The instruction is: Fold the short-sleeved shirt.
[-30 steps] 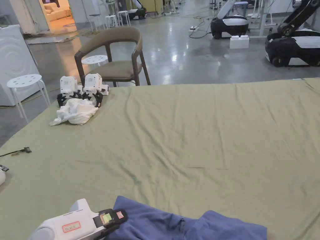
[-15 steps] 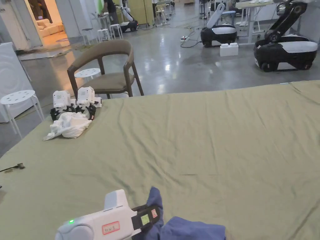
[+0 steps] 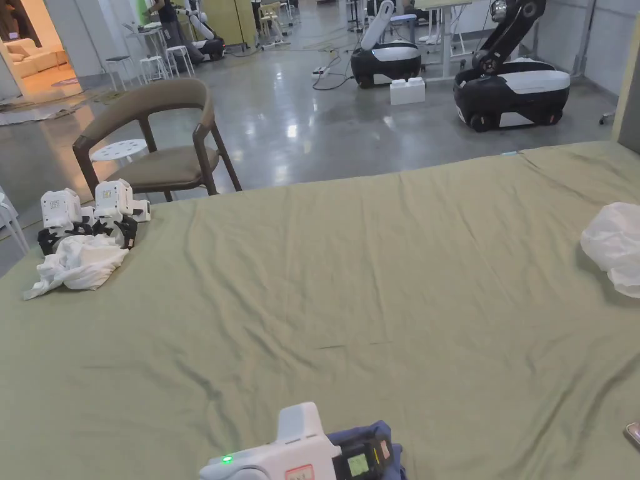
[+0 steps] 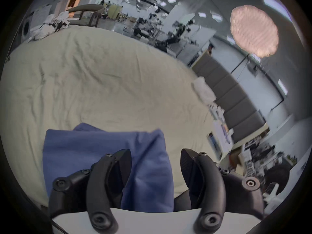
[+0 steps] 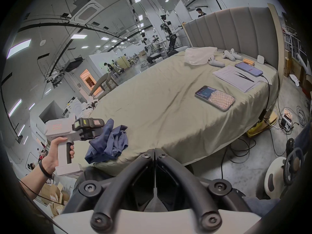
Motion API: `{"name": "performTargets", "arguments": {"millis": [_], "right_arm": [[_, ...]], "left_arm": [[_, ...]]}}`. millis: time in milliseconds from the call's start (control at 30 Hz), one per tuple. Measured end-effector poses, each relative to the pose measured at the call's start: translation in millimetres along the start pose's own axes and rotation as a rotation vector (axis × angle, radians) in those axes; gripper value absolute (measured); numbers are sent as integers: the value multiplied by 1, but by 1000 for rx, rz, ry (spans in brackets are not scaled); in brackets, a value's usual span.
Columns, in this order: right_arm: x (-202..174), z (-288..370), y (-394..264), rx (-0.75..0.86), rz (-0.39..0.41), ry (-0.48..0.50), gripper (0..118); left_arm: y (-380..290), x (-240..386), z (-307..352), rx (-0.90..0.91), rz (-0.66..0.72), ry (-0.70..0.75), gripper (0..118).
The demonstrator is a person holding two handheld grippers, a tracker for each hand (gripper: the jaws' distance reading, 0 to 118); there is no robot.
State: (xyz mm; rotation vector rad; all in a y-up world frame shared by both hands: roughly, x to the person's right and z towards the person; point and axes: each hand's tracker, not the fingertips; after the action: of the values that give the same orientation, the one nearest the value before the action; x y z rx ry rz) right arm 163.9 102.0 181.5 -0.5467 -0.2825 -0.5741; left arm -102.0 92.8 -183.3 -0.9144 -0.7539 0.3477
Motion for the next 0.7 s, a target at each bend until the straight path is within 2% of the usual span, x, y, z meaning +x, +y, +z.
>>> {"name": "performTargets", "arguments": {"millis": [33,67,100,133,233,367,533,600,633,700], "right_arm": [[1,-2,-1,-3,-4,3,0],[2,-3,-2,-6,-4,6,0],[2,-6,-3,-12,-4,8,0],[2,-8,-4,-20,-1,10,0],[-2,-11,-7,-37,7,19,0],[-11,-13,-10,-60,51,17,0],[-28,-24,-10,-105,102,61,0],[-40,-37,-3,-121,146,106,0],[-49,-48,4,-127,176,134,0],[-69,-74,16,-156,236,211,0]], "left_arm": [[0,-5,7,22,26,17,41],[1,-7,9,33,34,23,14],[-1,-9,8,17,16,24,0],[-5,-10,3,9,-1,78,0],[-19,-12,-20,-92,-34,37,0],[-44,-11,-56,-205,-11,84,0],[-40,2,-52,-178,-29,93,0],[-32,-1,-36,-158,-24,56,10],[-27,-3,-23,-112,-4,20,27],[-17,-13,4,-54,-5,-6,77]]}}
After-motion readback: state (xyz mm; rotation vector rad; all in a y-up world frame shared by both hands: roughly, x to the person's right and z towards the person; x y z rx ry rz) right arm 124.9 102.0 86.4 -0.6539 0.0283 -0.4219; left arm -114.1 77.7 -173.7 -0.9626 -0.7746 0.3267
